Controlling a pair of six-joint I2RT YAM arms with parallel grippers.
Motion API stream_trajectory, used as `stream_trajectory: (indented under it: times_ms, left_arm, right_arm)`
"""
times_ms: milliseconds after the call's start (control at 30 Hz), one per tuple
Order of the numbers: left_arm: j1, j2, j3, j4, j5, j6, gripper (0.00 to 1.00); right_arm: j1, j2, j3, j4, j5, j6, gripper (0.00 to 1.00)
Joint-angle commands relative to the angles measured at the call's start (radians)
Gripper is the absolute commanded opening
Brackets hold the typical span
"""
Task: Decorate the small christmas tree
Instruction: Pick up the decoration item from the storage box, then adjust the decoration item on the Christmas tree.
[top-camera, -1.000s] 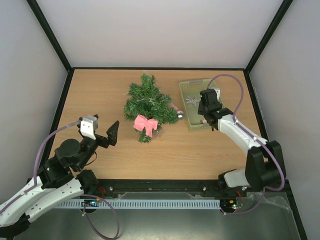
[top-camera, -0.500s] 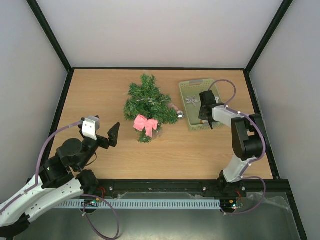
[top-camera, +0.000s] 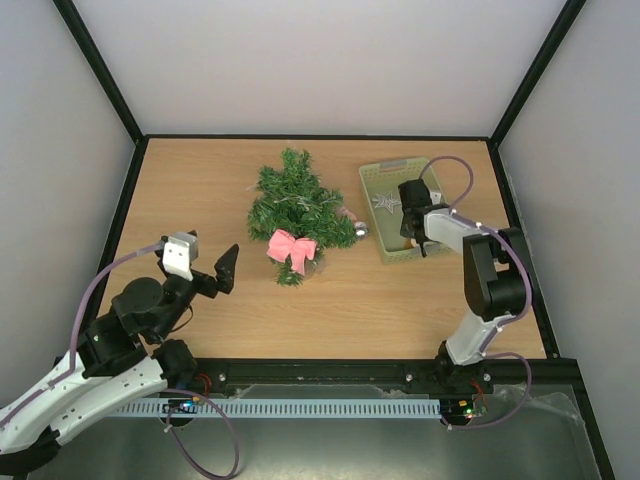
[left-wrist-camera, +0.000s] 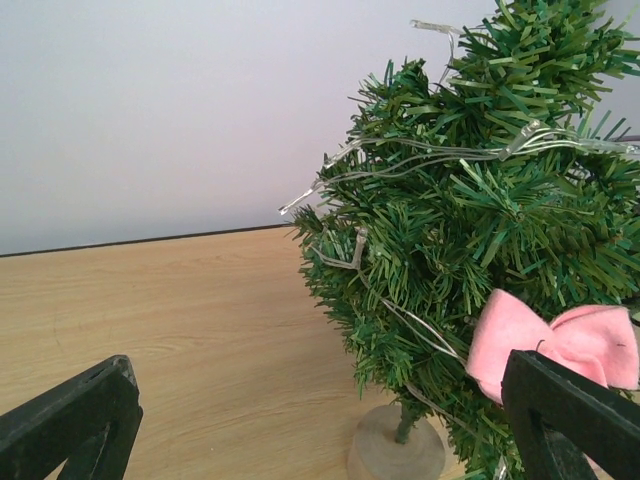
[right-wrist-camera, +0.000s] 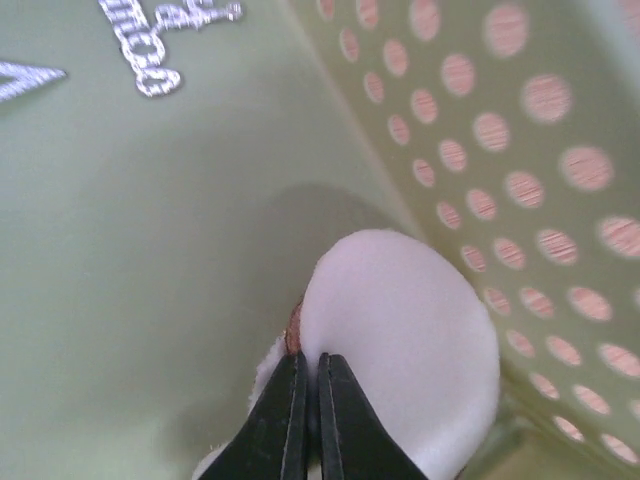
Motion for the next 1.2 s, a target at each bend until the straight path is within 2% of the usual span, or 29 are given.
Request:
stream_trajectory:
  times_ms: [0, 200, 400, 567, 800, 967, 1033, 1167]
  left_arm:
    - [-0.005, -0.009, -0.003, 0.026, -0.046, 0.002, 1.00]
    - [-0.005, 0.051, 0.013, 0.014, -0.099, -0.035, 1.00]
    - [-0.004, 0.142, 0.076, -0.021, -0.005, -0.102, 0.98]
    - [0.043, 0.204, 0.162, -0.052, 0.049, -0.146, 0.77]
    - [0.141, 0.317, 0.227, -0.105, 0.403, -0.171, 0.45]
    - [0.143, 0.407, 0.245, -0.092, 0.629, -0.203, 0.31]
    - [0.143, 0.436, 0.248, -0.097, 0.650, -0.211, 0.27]
    - [0.143, 0.461, 0.217, -0.108, 0.594, -0.219, 0.26]
  right_arm:
    - [-0.004, -0.111, 0.043, -0.066, 0.023, -0.013, 0.02]
    - [0.020, -0.254, 0.077, -0.117, -0.023, -0.018, 0.02]
    - [0.052, -0.379, 0.142, -0.166, -0.059, -0.042, 0.02]
    - [0.097, -0.492, 0.145, -0.172, -0.132, -0.037, 0.02]
    - [0.136, -0.672, 0.064, -0.082, -0.389, -0.011, 0.02]
    - [0.184, -0.791, -0.043, 0.032, -0.597, 0.072, 0.02]
    - [0.206, -0.828, -0.070, 0.048, -0.617, 0.077, 0.02]
    - [0.209, -0.875, -0.110, 0.042, -0.623, 0.058, 0.02]
